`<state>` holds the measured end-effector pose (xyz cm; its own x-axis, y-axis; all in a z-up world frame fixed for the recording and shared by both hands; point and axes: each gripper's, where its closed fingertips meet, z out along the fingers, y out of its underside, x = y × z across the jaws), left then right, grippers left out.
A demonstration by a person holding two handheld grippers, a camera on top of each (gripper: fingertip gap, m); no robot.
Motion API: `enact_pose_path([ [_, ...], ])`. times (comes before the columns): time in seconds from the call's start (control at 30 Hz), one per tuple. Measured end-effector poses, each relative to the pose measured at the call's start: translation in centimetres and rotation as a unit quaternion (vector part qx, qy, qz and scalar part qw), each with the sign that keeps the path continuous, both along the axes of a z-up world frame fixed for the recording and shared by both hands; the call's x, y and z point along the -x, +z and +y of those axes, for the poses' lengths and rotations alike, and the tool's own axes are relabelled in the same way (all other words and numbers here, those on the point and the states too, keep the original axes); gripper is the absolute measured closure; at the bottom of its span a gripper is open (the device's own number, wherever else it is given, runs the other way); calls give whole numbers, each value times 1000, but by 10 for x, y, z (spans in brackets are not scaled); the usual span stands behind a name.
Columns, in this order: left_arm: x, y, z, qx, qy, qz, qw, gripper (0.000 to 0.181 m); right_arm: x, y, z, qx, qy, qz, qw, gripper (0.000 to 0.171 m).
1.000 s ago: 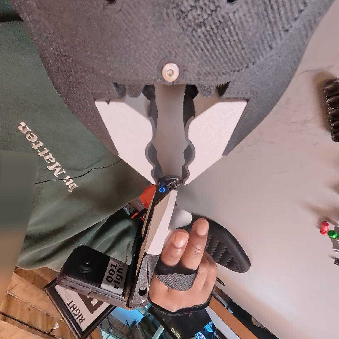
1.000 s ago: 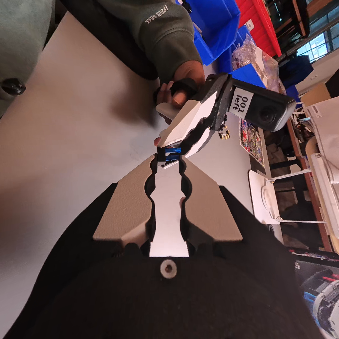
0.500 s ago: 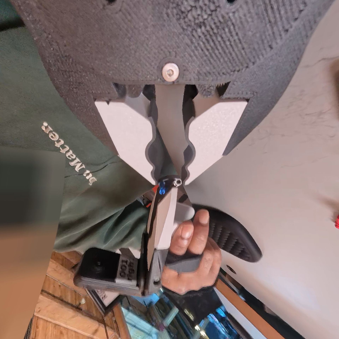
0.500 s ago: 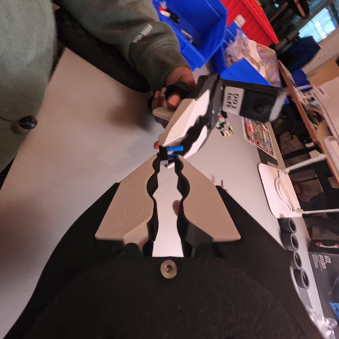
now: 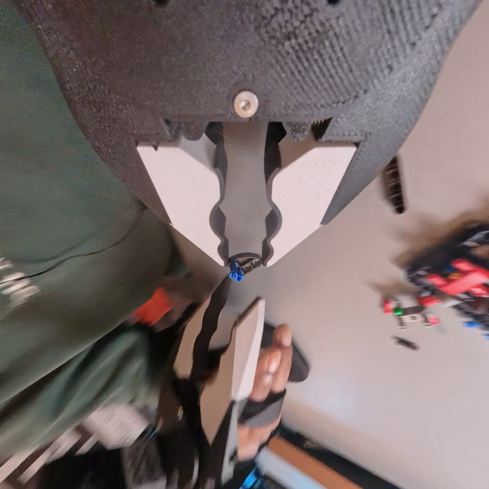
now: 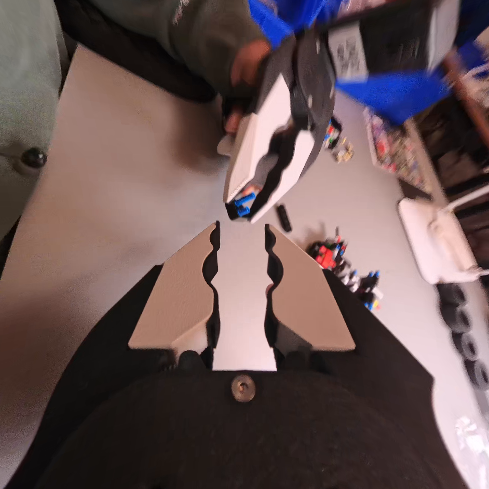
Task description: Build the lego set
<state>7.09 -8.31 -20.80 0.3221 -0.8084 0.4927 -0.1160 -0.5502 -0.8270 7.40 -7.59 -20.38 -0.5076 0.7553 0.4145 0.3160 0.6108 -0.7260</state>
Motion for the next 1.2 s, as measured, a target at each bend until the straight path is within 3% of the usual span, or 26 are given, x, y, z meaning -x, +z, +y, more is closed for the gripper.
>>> enact_pose_path([
  [0.13,13,-38,11,-124,22,191,973,158,-14,-32,60,22,-112,-75,991,148],
  [0.27,15,-54,11,-170,3,264,950,158,-14,-55,102,61,-180,-117,975,152],
  [0.4,16,-61,11,-185,-7,291,939,158,-3,-64,114,75,-175,-153,970,152],
  [0.8,27,-58,15,-185,17,296,937,156,6,-69,111,84,-120,-209,967,168],
  [1.2,23,-62,12,-157,7,299,941,163,4,-62,46,80,-46,-183,979,169],
])
